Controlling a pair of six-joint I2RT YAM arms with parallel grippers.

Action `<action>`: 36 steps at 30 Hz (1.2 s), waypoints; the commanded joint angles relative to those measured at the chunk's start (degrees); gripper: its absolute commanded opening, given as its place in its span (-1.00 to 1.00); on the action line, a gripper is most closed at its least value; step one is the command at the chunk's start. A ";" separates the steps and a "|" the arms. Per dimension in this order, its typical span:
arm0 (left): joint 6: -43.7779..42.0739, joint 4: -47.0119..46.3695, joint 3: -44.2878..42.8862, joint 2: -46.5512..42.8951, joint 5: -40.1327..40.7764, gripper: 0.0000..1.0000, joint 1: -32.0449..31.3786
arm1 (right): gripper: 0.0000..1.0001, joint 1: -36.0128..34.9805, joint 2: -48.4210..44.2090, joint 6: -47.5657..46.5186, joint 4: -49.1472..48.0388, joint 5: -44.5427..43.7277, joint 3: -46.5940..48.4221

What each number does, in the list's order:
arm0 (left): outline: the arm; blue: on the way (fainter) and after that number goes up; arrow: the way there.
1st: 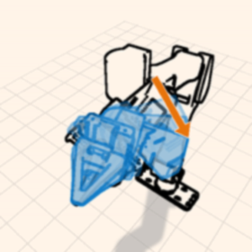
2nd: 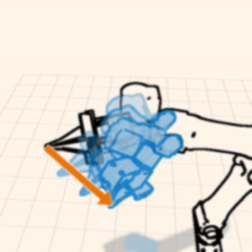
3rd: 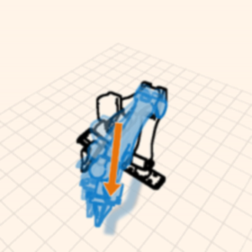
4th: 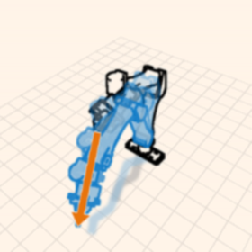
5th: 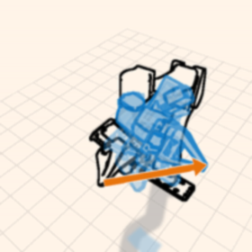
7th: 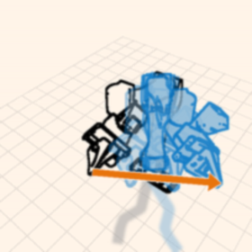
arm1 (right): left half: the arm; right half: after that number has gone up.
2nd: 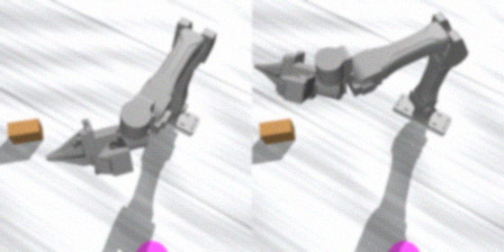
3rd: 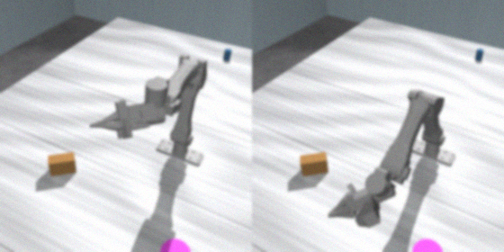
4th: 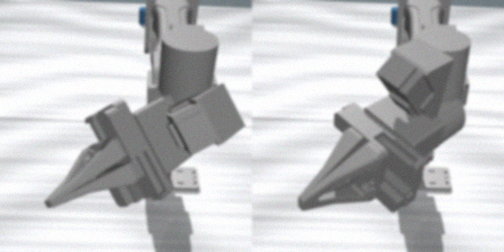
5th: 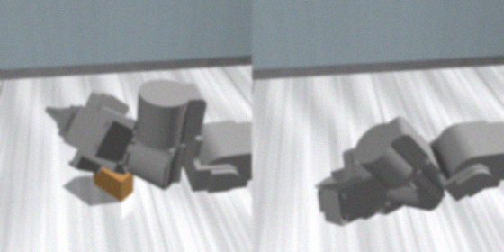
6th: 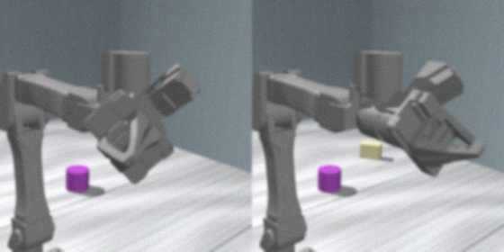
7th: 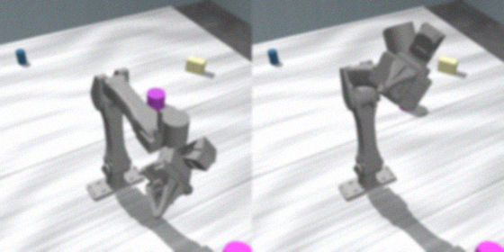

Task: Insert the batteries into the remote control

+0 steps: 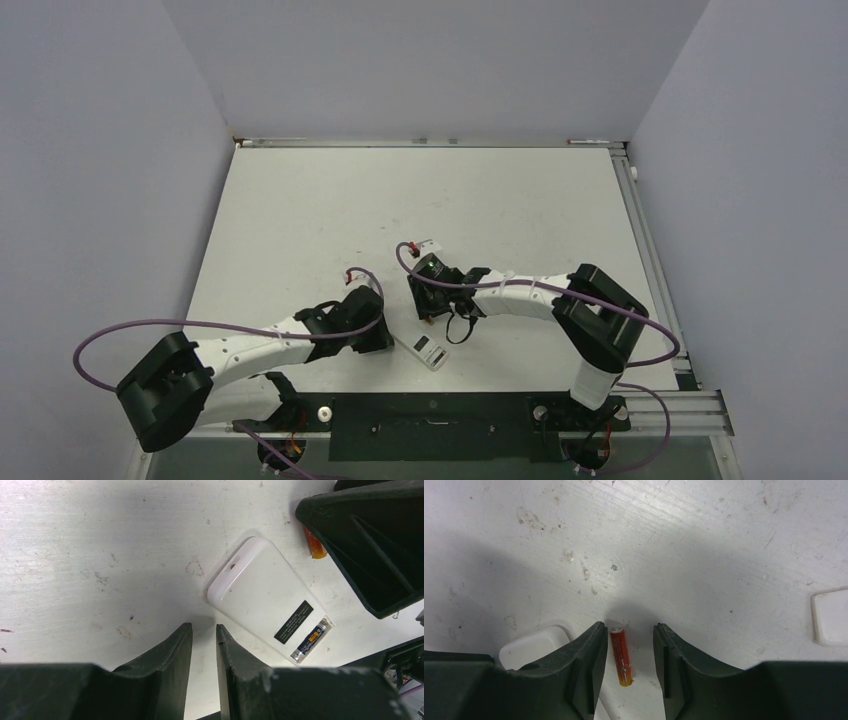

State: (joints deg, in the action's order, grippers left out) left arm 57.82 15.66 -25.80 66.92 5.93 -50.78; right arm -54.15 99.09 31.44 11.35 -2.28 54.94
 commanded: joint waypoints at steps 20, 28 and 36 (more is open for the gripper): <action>-1.07 0.43 3.30 -2.28 -1.08 -0.56 1.38 | -0.24 -2.89 -0.72 0.88 8.07 -18.15 -1.17; -0.96 -0.39 3.30 -1.97 -1.97 -0.56 1.36 | -0.24 -2.71 -3.35 3.06 8.00 -18.98 -5.12; -0.96 -1.22 3.26 -1.45 -2.85 -0.56 1.34 | -0.24 -2.92 -7.40 5.03 9.06 -19.65 -9.08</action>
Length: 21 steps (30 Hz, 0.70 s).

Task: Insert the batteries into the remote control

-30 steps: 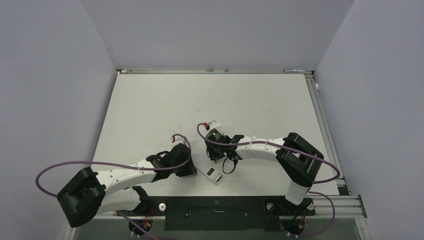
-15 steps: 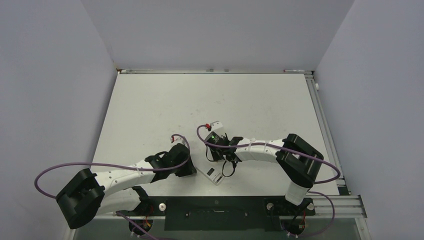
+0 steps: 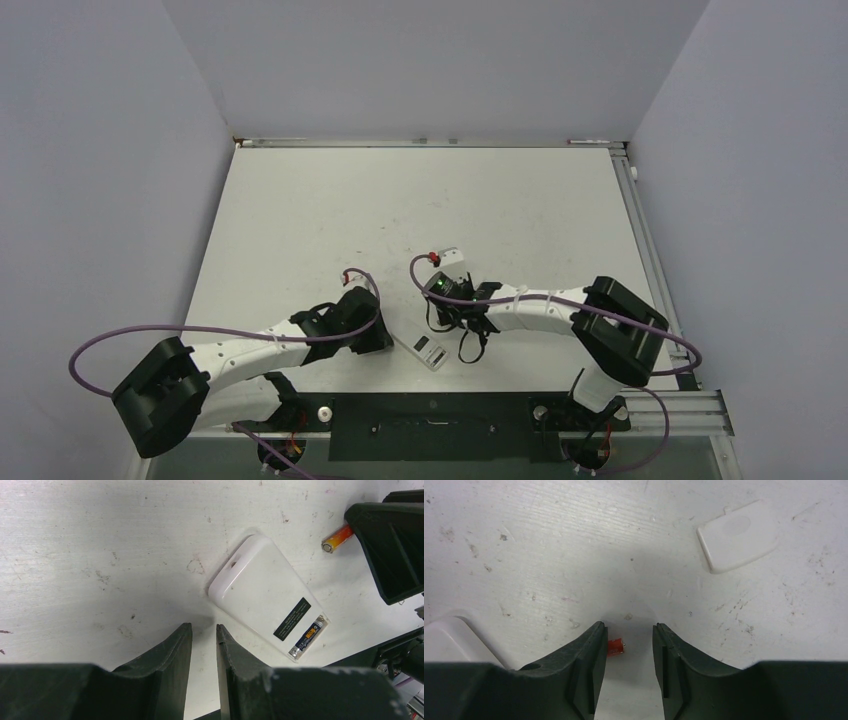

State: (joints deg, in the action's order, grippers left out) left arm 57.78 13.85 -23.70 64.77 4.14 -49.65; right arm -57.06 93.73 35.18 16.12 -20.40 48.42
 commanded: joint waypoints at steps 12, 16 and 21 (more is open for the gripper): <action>-1.16 0.38 0.86 0.37 -1.68 -0.56 0.20 | -0.24 -3.69 -6.05 5.16 5.91 -1.00 -5.50; -1.26 0.52 0.85 -0.01 -1.83 -0.56 0.24 | -0.25 -4.90 -7.65 5.68 7.90 -1.22 -4.20; -1.57 0.52 0.94 -0.46 -1.83 -0.56 0.23 | -0.24 -4.99 -11.14 4.28 11.42 -2.86 -1.37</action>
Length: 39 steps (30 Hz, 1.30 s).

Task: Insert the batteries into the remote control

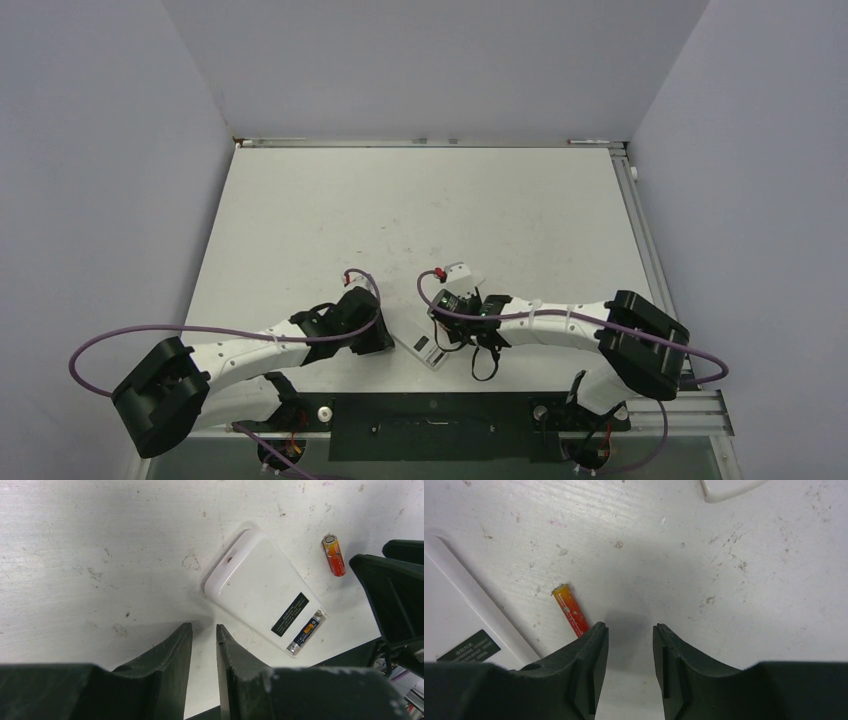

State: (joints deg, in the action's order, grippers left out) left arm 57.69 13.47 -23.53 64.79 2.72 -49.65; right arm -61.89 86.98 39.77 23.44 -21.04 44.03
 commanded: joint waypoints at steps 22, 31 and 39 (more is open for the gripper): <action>-3.20 0.83 -0.45 2.54 -1.58 -0.56 0.17 | -0.22 5.18 0.02 -13.83 -4.36 20.48 3.55; -3.29 0.46 -0.90 3.59 -2.01 -0.56 0.15 | -0.25 6.44 1.49 -14.29 -5.24 21.98 1.87; -3.29 0.27 -0.90 3.96 -2.28 -0.56 0.12 | -0.34 6.78 2.22 -14.86 -4.95 22.85 0.61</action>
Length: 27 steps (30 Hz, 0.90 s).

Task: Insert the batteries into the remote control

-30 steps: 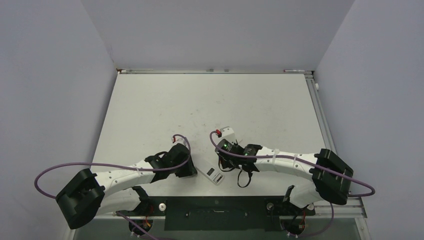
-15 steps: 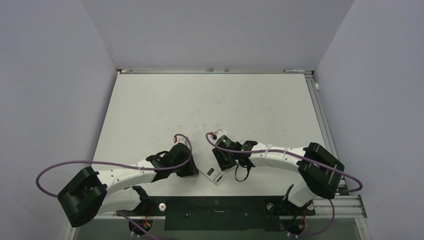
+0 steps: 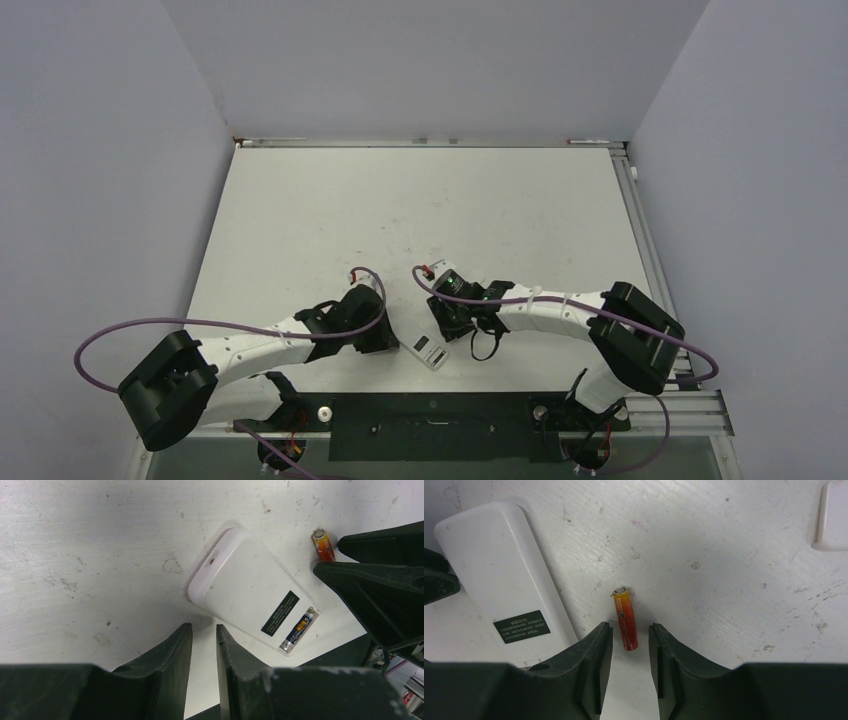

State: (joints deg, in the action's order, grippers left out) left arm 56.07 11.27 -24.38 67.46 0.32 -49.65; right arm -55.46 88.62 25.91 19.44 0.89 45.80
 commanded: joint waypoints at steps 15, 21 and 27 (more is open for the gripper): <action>-1.58 1.53 -0.83 3.03 -0.32 -0.56 0.14 | -0.57 -5.04 2.44 0.31 3.66 -7.03 -2.07; -1.58 1.37 -0.84 3.03 -0.32 -0.56 0.15 | -0.83 -5.66 2.37 1.21 3.38 -7.31 -2.95; -1.90 0.50 -1.40 4.81 -0.32 -0.56 0.12 | -0.83 -5.75 -1.89 2.77 4.73 -10.09 -2.41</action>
State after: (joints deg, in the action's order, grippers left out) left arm 56.05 9.93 -25.45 69.73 -0.80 -49.65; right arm -60.71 88.62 27.20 19.16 -6.63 45.15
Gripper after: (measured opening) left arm 0.219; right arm 0.117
